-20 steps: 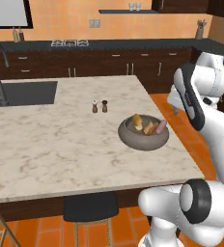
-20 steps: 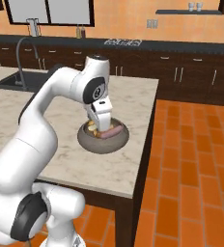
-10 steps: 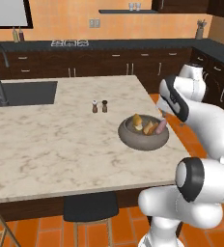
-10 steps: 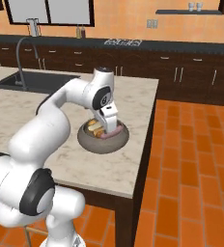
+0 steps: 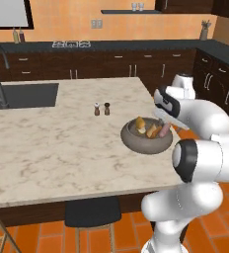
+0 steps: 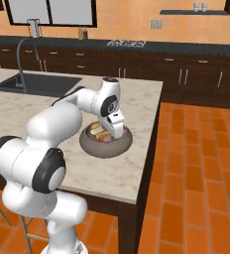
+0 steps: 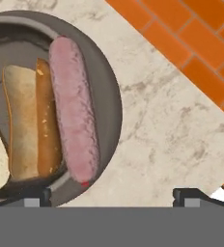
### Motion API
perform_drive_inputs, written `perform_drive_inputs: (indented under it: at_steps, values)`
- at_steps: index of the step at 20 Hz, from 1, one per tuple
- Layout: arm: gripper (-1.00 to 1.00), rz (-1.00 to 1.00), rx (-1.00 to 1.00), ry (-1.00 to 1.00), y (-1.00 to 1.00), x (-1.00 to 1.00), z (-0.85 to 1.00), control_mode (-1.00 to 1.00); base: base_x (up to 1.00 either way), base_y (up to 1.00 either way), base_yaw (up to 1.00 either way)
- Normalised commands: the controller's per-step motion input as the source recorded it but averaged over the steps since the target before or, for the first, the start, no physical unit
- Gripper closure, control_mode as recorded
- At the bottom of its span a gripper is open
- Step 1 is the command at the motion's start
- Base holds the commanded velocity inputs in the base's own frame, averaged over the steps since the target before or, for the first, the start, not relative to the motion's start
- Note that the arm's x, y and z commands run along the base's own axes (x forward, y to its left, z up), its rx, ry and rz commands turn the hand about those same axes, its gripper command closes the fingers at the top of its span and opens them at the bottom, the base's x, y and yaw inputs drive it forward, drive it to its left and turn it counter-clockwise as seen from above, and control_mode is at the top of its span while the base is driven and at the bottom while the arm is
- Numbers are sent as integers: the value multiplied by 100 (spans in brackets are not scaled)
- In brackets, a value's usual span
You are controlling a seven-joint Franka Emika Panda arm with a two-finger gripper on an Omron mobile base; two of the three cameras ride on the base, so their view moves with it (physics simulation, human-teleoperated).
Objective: Place one bun and one sausage from the bowl on each plate.
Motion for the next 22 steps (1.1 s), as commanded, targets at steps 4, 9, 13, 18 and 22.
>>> perform_drive_inputs:
  at_steps: [4, 9, 13, 18, 22]
  values:
    - [-100, 0, 0, 12, -8, 36, -45, -100, 0, 0, 0]
    - [-100, 0, 0, 9, -12, 47, -36, -100, 0, 0, 0]
    - [-100, 0, 0, 6, -10, 39, -32, -100, 0, 0, 0]
    - [100, 0, 0, 3, 4, 5, -24, -100, 0, 0, 0]
    - [100, 0, 0, 0, 1, -12, -8, -100, 0, 0, 0]
